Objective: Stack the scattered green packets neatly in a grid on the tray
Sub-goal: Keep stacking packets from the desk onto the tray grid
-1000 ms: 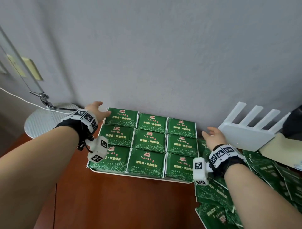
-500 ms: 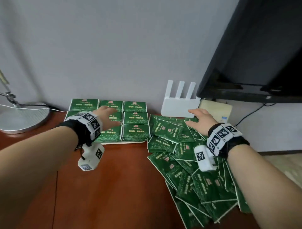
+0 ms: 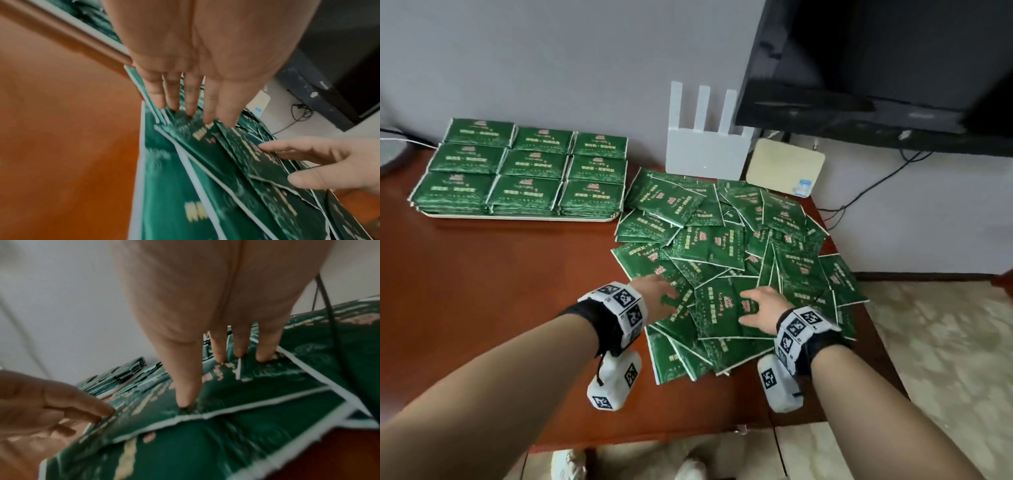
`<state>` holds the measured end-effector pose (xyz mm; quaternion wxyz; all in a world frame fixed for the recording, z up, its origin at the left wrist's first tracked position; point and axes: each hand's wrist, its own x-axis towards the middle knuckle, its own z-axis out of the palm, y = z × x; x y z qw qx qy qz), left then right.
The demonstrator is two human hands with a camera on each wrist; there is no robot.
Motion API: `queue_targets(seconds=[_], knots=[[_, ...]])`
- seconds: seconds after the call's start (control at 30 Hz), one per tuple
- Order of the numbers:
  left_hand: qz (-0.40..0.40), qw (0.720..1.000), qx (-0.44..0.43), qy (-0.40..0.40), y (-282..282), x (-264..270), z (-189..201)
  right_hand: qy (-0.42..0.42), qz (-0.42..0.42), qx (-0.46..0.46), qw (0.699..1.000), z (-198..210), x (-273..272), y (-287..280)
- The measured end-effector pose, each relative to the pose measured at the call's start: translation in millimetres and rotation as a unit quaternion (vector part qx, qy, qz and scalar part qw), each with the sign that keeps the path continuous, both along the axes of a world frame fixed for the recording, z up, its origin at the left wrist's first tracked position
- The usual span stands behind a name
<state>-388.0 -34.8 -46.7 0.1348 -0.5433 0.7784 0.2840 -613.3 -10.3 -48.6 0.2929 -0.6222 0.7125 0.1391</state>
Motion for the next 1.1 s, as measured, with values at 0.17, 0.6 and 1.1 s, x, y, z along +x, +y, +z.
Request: queue_targets(seconds=[0.17, 0.6, 1.1], knots=[[0.154, 0.988, 0.006, 0.024, 24, -32, -28, 0.028, 0.071, -0.037, 0.996, -28, -8, 18], [0.353, 0.932, 0.061, 0.050, 36, -35, -37, -0.057, 0.100, -0.085, 0.990, -34, 0, 25], [0.499, 0.862, -0.049, -0.074, 61, 91, -20, 0.004, 0.172, -0.168, 0.971, -24, 49, 15]])
